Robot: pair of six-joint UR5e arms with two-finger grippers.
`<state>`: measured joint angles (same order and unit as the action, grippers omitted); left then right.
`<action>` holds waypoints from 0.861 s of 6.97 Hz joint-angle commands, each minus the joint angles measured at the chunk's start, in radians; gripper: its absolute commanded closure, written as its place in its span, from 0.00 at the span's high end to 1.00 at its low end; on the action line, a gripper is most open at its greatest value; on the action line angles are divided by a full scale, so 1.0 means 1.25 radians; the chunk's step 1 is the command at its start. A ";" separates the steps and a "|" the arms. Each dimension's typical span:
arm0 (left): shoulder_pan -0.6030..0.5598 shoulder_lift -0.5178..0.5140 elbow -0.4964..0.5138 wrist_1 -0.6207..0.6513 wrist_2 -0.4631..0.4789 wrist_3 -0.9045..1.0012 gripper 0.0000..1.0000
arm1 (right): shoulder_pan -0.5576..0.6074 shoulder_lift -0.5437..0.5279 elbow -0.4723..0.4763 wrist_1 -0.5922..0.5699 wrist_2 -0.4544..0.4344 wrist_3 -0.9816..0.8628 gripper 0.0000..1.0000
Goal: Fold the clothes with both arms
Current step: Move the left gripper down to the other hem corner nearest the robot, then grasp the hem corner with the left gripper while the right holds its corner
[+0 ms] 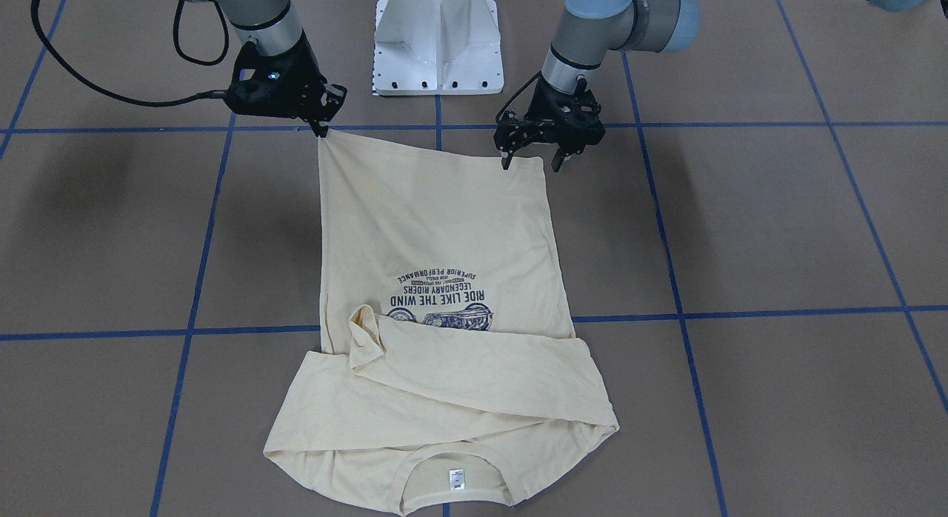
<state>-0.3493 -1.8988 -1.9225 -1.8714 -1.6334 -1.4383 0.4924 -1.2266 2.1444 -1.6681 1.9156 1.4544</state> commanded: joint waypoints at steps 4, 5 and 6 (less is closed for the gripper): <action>0.061 0.012 0.021 0.002 0.000 0.000 0.79 | -0.002 0.001 -0.004 -0.001 0.000 0.000 0.00; 0.063 0.007 0.032 0.002 -0.001 0.000 0.75 | -0.002 0.002 -0.004 -0.001 0.000 0.000 0.00; 0.065 0.005 0.036 0.002 -0.001 0.001 0.74 | -0.004 0.002 -0.004 -0.001 0.000 0.000 0.00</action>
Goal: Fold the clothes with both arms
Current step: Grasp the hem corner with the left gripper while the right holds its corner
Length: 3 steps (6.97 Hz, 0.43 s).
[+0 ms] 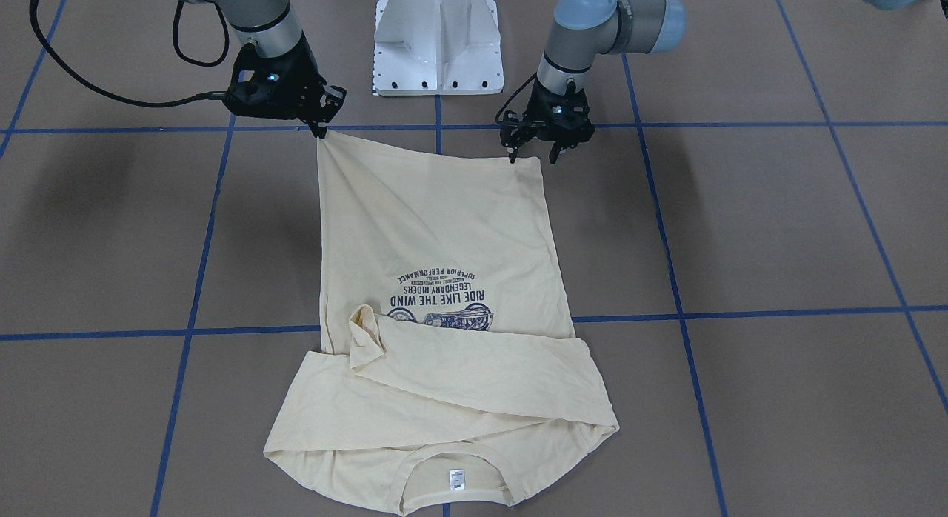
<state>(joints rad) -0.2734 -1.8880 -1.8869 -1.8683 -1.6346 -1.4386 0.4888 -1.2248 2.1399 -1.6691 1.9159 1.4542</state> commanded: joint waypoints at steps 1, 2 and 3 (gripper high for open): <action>0.003 -0.003 0.007 0.000 -0.002 0.001 0.72 | 0.000 0.001 0.001 0.000 0.000 0.000 0.00; 0.003 -0.004 0.007 0.000 -0.003 0.001 0.71 | -0.001 0.001 0.001 0.000 0.000 0.000 0.00; 0.003 -0.004 0.007 0.000 -0.003 0.002 0.71 | 0.000 -0.001 0.000 0.000 0.000 0.000 0.00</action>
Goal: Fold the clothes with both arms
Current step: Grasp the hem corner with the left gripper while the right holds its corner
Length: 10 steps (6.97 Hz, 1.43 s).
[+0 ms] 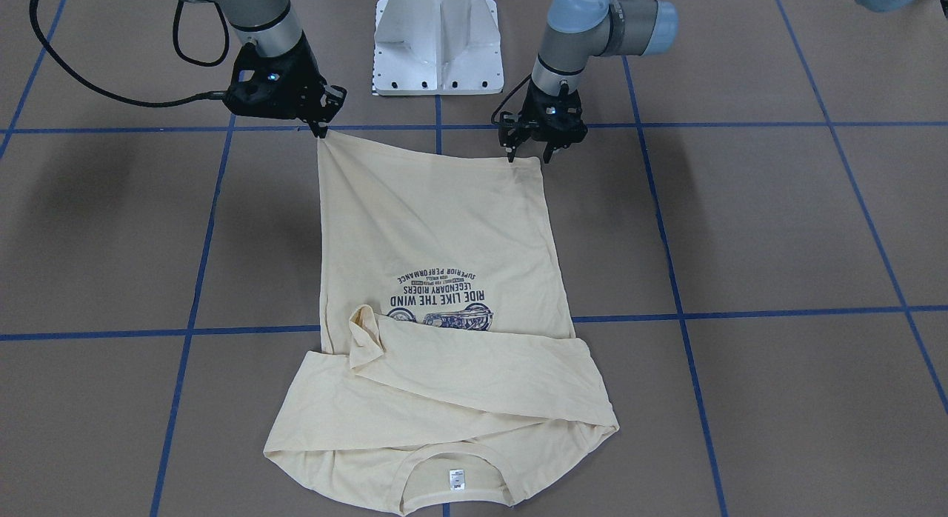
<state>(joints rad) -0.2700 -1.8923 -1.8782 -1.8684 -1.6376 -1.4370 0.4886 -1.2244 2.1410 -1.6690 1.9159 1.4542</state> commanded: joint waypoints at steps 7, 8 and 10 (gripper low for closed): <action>-0.011 0.000 -0.001 0.000 0.001 0.006 0.66 | 0.004 -0.001 0.000 0.000 0.000 -0.004 0.00; -0.012 0.001 -0.001 0.001 0.001 0.007 0.65 | 0.004 -0.001 0.000 0.000 0.000 -0.004 0.00; -0.012 0.002 0.000 0.001 0.001 0.006 0.64 | 0.005 -0.001 0.000 0.000 0.000 -0.004 0.00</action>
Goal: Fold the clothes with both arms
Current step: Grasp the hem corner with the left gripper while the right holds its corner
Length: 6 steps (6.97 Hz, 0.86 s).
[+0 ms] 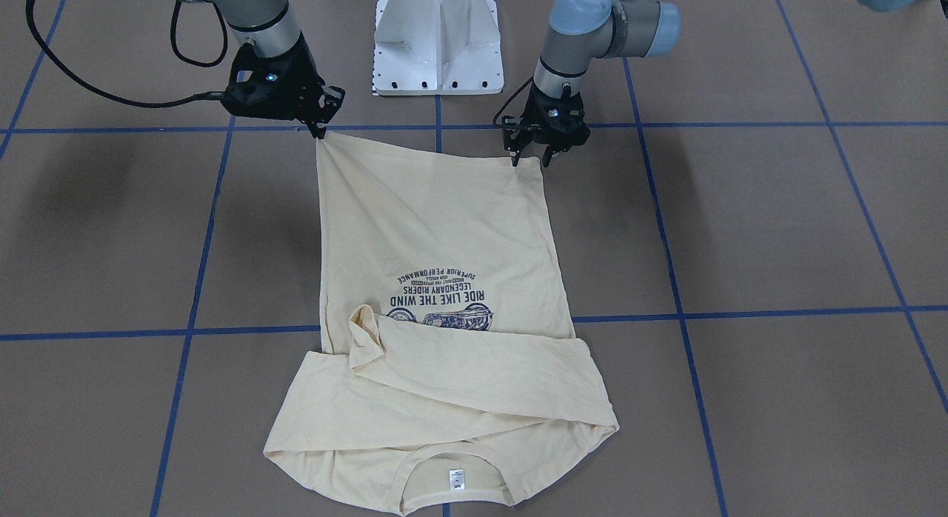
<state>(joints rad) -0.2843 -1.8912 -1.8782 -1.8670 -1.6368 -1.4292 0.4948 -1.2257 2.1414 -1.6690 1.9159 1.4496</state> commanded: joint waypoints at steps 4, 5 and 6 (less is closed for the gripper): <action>0.000 0.008 0.002 0.000 -0.001 0.000 0.59 | 0.001 0.000 0.000 0.000 0.000 -0.001 0.00; 0.002 0.008 0.000 0.000 -0.001 0.000 0.59 | 0.001 0.000 0.000 0.000 0.000 -0.001 0.00; 0.002 0.008 0.002 0.000 -0.001 0.000 0.58 | 0.002 -0.001 0.000 0.000 0.001 -0.002 0.00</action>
<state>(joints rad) -0.2832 -1.8809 -1.8767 -1.8669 -1.6381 -1.4297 0.4959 -1.2259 2.1415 -1.6690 1.9164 1.4477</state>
